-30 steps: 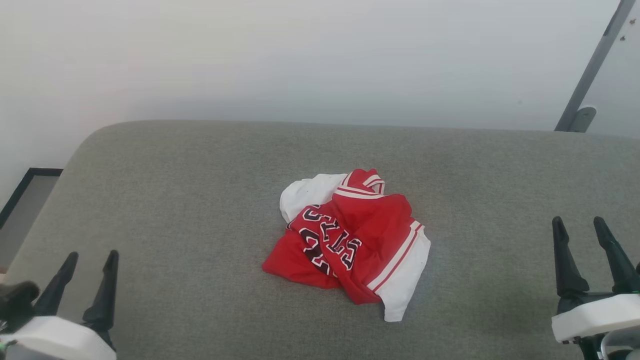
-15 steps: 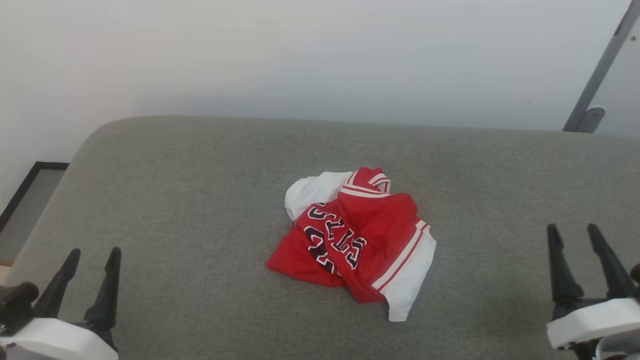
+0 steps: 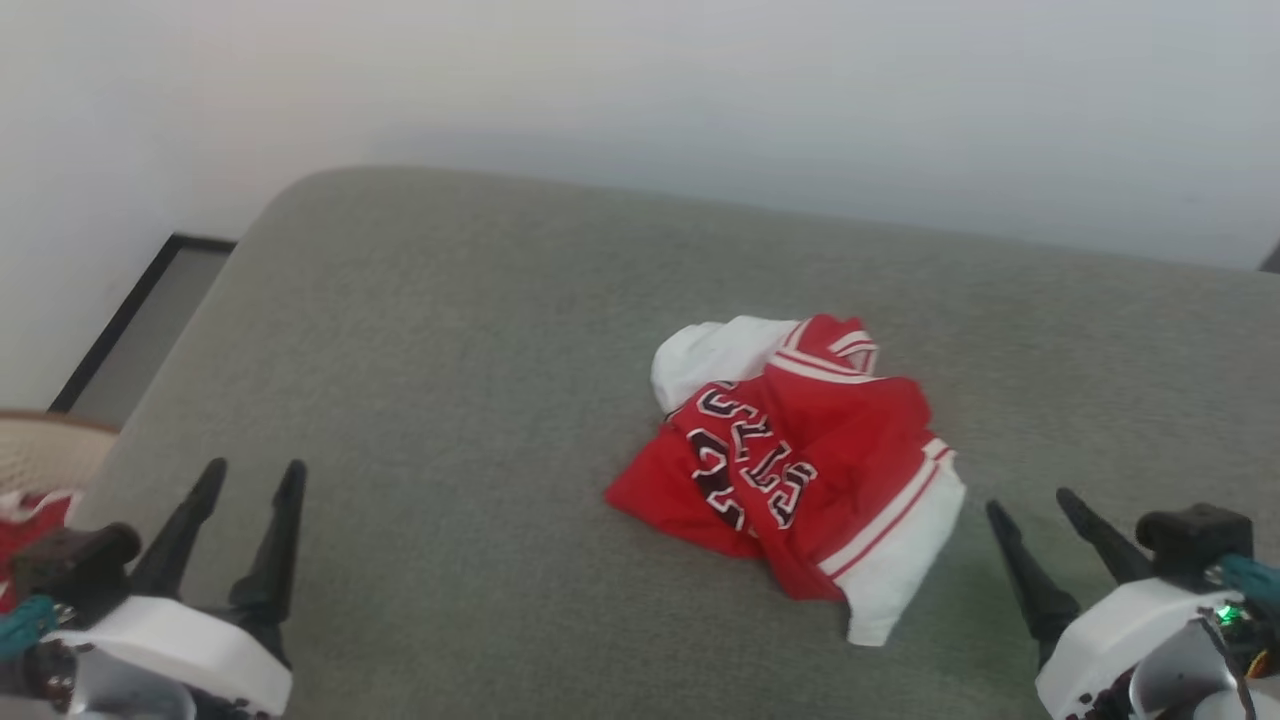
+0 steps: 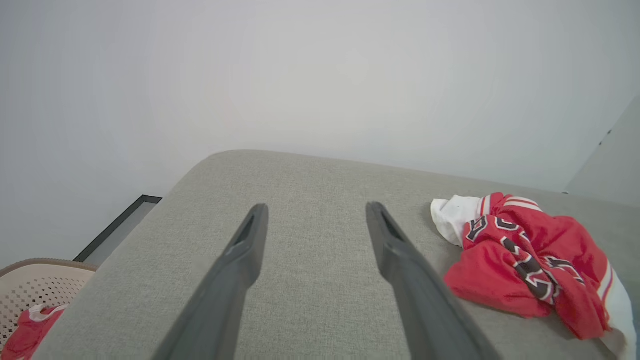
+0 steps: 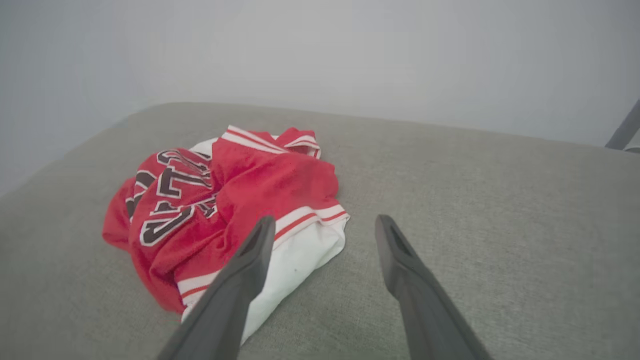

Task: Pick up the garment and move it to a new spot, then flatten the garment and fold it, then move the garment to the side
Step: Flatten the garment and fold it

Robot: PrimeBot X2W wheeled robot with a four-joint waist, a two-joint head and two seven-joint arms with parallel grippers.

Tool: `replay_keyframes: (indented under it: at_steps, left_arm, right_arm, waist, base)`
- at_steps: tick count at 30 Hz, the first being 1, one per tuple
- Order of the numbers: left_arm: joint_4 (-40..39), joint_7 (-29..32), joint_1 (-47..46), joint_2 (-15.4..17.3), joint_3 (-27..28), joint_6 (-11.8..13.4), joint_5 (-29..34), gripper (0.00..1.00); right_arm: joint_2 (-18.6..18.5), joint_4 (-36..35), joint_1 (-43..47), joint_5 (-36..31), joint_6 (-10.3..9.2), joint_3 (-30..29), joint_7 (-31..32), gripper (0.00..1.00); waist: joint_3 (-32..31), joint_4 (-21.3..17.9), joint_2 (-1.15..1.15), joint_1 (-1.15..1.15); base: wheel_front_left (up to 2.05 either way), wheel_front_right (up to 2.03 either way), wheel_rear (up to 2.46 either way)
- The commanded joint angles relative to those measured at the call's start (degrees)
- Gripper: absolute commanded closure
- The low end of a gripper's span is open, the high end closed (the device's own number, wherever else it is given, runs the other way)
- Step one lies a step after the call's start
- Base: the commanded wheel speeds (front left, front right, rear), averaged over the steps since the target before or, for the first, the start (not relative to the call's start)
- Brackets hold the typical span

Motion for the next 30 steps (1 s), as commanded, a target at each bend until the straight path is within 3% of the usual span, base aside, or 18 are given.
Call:
replay_keyframes:
  at_steps: [1,12,20,21,22,30]
  left_arm:
    - [0.13,-0.01,-1.13,-0.42,-0.40,-0.15,0.33,0.00]
    - [3.59,-1.68,-5.81,-4.86,-4.32,-1.66,1.03,0.00]
    - [5.99,-2.77,-8.22,-6.63,-5.55,-2.54,1.11,0.00]
    - [6.24,-2.85,-8.40,-6.76,-5.62,-2.52,1.08,0.00]
    - [6.53,-3.03,-8.45,-6.83,-5.66,-2.59,1.05,0.00]
    - [7.25,-3.85,-8.14,-6.56,-4.80,-2.31,0.41,0.00]
  right_arm:
    - [-0.63,0.18,-0.84,0.46,-0.02,0.33,1.12,0.00]
    - [-5.10,3.91,-4.14,1.66,-0.02,4.87,17.47,0.00]
    - [-5.89,7.76,-6.14,-0.29,-0.02,8.79,27.63,0.00]
    - [-6.29,7.85,-6.31,-0.91,-0.02,9.52,28.59,0.56]
    - [-6.64,7.63,-6.51,-1.16,-0.02,9.87,29.22,1.00]
    - [-10.53,1.89,-8.05,0.14,-0.12,6.72,33.34,1.00]
  waist:
    - [1.67,1.89,0.00,0.00]
    - [7.44,7.61,0.00,0.00]
    - [9.48,9.02,0.00,0.00]
    - [9.56,9.04,0.00,0.00]
    - [9.61,9.03,0.00,0.00]
    - [9.46,6.83,0.00,0.00]
  base:
    - [0.00,0.00,0.00]
    - [0.00,0.00,0.00]
    - [0.00,0.00,0.00]
    - [0.00,0.00,0.00]
    - [0.00,0.00,0.00]
    - [0.00,0.00,0.00]
